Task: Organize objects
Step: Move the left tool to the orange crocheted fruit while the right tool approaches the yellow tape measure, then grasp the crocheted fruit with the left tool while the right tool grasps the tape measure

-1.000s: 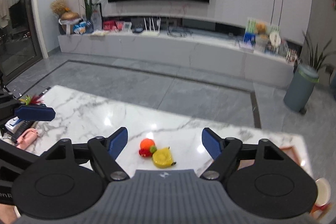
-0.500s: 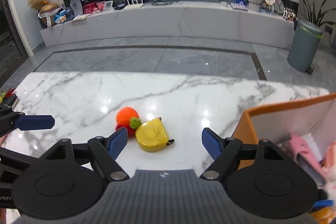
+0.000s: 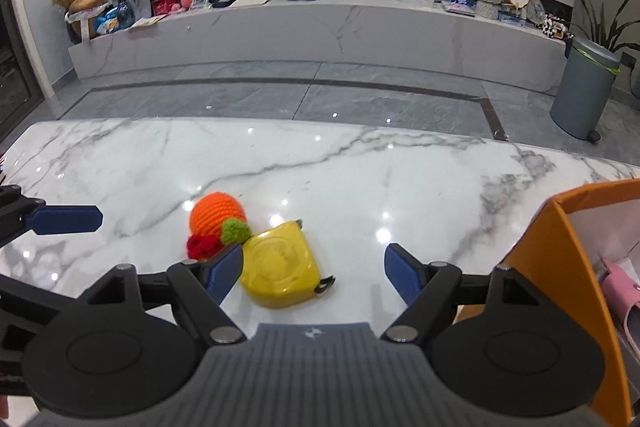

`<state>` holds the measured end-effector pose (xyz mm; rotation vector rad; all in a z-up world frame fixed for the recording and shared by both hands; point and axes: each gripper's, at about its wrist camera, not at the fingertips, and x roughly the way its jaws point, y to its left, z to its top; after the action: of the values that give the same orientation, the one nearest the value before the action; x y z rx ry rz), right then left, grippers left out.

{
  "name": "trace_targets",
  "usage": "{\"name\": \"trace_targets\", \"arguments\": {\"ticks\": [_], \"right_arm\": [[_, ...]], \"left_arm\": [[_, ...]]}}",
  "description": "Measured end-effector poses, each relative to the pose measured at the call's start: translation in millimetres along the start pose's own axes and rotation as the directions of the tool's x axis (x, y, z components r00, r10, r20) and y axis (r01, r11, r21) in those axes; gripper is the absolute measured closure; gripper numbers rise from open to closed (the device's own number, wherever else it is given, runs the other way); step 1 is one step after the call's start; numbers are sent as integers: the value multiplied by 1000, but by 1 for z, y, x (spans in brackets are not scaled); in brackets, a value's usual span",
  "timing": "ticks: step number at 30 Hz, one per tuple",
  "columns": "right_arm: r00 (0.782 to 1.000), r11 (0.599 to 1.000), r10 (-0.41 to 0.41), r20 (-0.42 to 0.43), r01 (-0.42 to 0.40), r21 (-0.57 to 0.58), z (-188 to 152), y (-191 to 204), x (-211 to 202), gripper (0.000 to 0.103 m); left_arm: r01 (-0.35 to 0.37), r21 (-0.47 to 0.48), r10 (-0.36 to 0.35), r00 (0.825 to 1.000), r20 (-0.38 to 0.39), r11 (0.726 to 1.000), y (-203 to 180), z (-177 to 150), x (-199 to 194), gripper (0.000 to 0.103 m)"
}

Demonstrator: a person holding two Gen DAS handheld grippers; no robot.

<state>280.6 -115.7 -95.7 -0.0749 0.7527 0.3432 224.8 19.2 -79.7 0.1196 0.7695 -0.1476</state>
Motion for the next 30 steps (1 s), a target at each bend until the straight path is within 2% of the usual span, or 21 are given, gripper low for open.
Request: {"name": "trace_targets", "arguments": {"ticks": [3,8,11,13,14,15,18,25,30], "right_arm": [[999,1000,-17,33,17,7,-1,-4,1,26],[998,999,-20,58,18,28,0,-4,2,27],[997,999,-23,73,21,29,0,-2,2,27],[997,999,-22,77,19,39,0,-3,3,27],[997,999,-18,77,14,50,0,-4,3,27],[997,998,-13,76,9,60,0,-5,3,27],[997,997,-6,73,0,79,2,-6,4,27],[998,997,-5,55,1,77,-3,-3,6,26],[1000,999,23,11,-23,47,-9,4,15,26]], "left_arm": [[21,-7,-21,1000,16,1000,2,0,11,14],[49,-96,-46,999,29,994,5,-4,28,14],[61,-106,-56,997,51,993,4,-5,34,16],[85,-100,-78,994,76,991,3,-5,36,25],[105,-100,-97,992,82,989,3,-4,36,35],[121,-100,-113,990,84,988,2,-3,36,40],[125,-95,-117,990,82,988,2,-2,35,50],[117,-112,-111,992,56,987,11,-13,24,52],[63,-80,-60,998,35,995,14,-22,12,52]]}}
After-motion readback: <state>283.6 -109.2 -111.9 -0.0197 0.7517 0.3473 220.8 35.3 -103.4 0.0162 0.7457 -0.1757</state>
